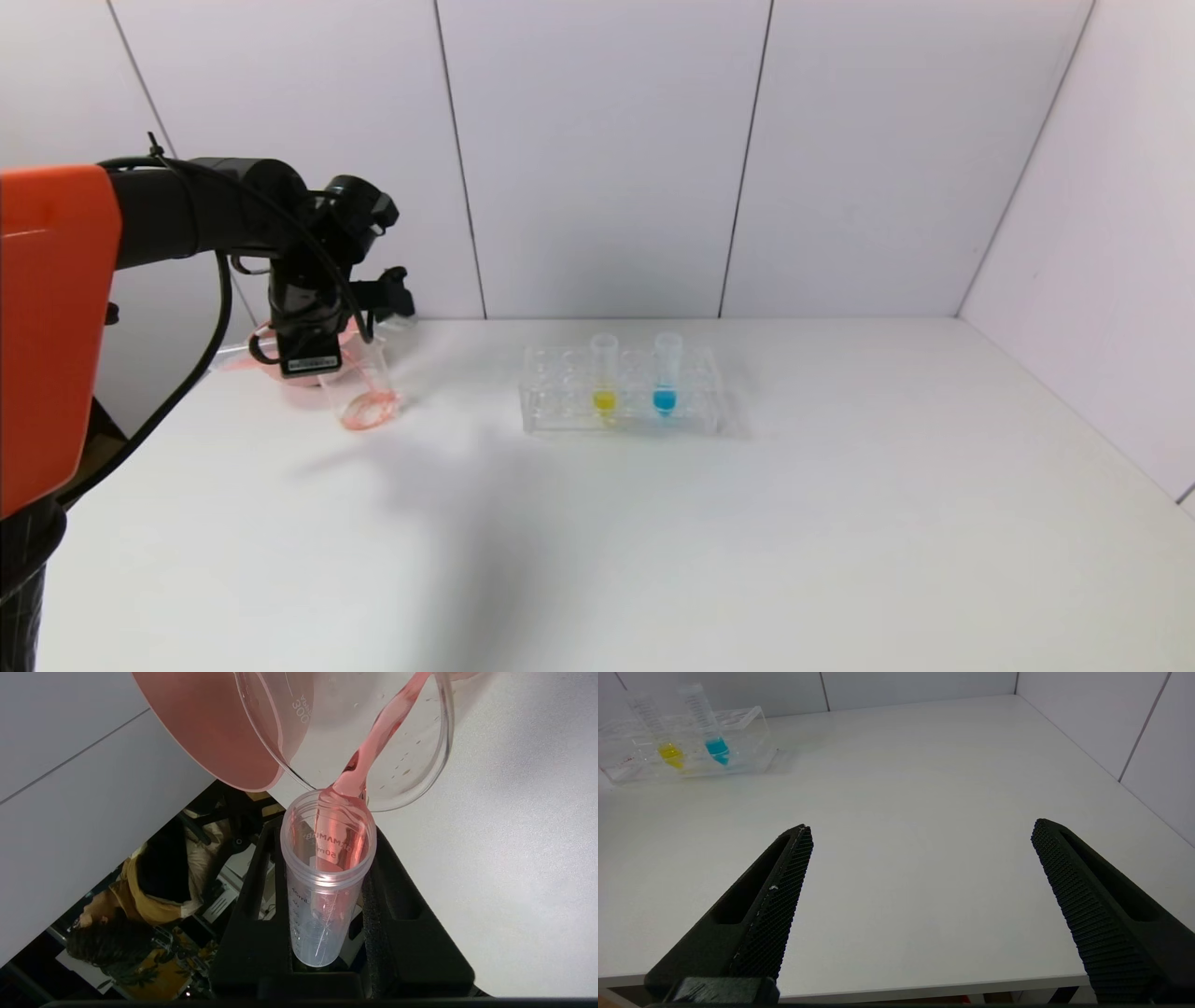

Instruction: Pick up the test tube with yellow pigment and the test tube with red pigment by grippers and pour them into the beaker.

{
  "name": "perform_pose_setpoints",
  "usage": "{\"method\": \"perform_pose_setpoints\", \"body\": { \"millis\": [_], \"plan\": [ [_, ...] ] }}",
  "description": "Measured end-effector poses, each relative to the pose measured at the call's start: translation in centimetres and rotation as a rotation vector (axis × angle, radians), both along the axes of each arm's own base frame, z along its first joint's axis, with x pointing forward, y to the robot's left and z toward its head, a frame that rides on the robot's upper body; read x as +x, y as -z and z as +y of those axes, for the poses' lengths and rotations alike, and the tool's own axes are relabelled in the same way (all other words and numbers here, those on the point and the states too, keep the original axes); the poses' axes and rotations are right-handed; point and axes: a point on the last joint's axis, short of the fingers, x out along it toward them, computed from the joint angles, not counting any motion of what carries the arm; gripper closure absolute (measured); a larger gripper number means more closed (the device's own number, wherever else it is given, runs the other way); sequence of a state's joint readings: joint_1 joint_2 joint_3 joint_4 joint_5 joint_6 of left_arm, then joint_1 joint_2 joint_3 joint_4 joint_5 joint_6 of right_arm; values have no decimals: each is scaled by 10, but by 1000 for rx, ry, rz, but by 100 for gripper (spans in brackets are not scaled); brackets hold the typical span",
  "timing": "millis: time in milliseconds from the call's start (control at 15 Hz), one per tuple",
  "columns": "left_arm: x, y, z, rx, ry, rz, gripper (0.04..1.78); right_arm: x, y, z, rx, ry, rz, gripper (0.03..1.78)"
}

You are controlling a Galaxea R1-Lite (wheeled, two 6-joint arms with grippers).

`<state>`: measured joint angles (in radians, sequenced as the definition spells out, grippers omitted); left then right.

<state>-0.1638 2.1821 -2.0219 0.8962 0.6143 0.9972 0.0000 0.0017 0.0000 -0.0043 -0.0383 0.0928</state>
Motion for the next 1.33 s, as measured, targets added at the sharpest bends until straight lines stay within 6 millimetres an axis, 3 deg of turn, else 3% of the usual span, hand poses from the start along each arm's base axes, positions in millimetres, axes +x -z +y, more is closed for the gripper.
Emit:
{"method": "perform_pose_setpoints", "body": {
  "millis": [533,933,1133,1333],
  "plan": [
    [-4,1,-5,132,-20,31,137,0,0,0,0,0,0,10],
    [-7,-3,-14,121,-3,15,137,0,0,0,0,0,0,10],
    [-10,-13,-4,-12,-12,-38,137,0,0,0,0,0,0,10],
    [-11,-30,14,-307,-41,-164,137,0,0,0,0,0,0,10]
  ]
}}
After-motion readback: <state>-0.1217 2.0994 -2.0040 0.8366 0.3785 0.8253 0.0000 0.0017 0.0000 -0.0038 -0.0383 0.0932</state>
